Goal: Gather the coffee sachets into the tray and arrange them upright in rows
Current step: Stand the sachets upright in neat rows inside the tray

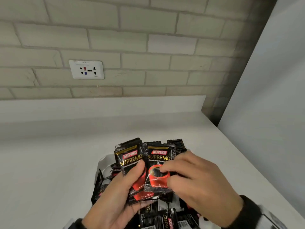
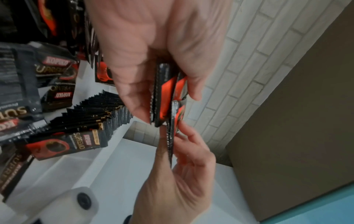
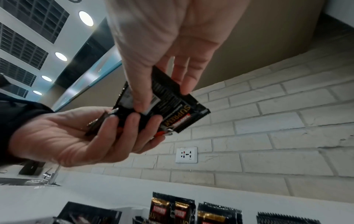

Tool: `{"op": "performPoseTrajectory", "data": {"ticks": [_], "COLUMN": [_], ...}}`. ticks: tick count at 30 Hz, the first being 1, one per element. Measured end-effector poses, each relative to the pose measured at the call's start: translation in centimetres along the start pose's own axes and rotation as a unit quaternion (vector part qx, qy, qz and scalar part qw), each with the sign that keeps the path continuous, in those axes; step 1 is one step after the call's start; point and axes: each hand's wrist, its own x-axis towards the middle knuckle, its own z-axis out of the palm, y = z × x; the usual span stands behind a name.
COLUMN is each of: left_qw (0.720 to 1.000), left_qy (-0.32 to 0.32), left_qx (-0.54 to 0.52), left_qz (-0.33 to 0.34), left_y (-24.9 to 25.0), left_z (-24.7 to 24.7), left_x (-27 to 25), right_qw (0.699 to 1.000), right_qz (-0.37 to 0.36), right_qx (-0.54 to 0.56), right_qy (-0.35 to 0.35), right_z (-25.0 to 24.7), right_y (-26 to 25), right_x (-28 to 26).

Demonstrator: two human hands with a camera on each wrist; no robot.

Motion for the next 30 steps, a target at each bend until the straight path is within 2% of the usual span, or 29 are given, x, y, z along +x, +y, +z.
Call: {"op": "performPoseTrajectory", "data": {"ticks": [7,11,13,16,18,19,21,24,25,26,30], "left_qw": [0.998,0.997,0.994,0.983,0.969,0.961,0.95,0.94,0.938,0.936,0.941], "left_qy": [0.024,0.031,0.043,0.07,0.095,0.104,0.107,0.086,0.08,0.074,0.049], "left_qx": [0.046,0.052,0.06,0.089,0.146,0.174,0.214,0.248,0.257,0.266,0.266], "left_qz": [0.024,0.052,0.082,0.141,0.177,0.19,0.201,0.216,0.22,0.221,0.203], "left_y": [-0.1,-0.4,-0.5,-0.2,-0.1,-0.1,-0.1,-0.2,-0.3,-0.3,0.0], "left_z": [0.0,-0.3,-0.3,-0.2,-0.4,-0.5,-0.5,0.0,0.2,0.3,-0.3], "left_x": [-0.2,-0.2,-0.1,-0.2,-0.2,-0.3,-0.5,-1.0,-1.1,-1.1,-1.3], "right_qw": [0.996,0.988,0.966,0.913,0.882,0.879,0.896,0.905,0.904,0.903,0.885], "right_qz": [0.062,0.09,0.125,0.197,0.236,0.25,0.272,0.279,0.267,0.258,0.283], "right_qx": [0.061,0.122,0.226,0.355,0.397,0.396,0.35,0.271,0.258,0.254,0.291], "right_qy": [0.013,-0.014,-0.011,0.044,0.09,0.096,0.038,-0.172,-0.213,-0.231,-0.228], "right_z": [1.5,2.1,2.1,1.2,0.3,-0.3,-1.6,-2.4,-2.3,-2.1,-1.6], "right_y": [-0.7,-0.8,-0.8,-0.5,0.1,0.4,0.9,1.2,1.2,1.2,1.1], "right_x": [-1.0,-1.8,-2.3,-2.1,-1.6,-1.2,-0.1,1.5,1.9,2.2,3.1]}}
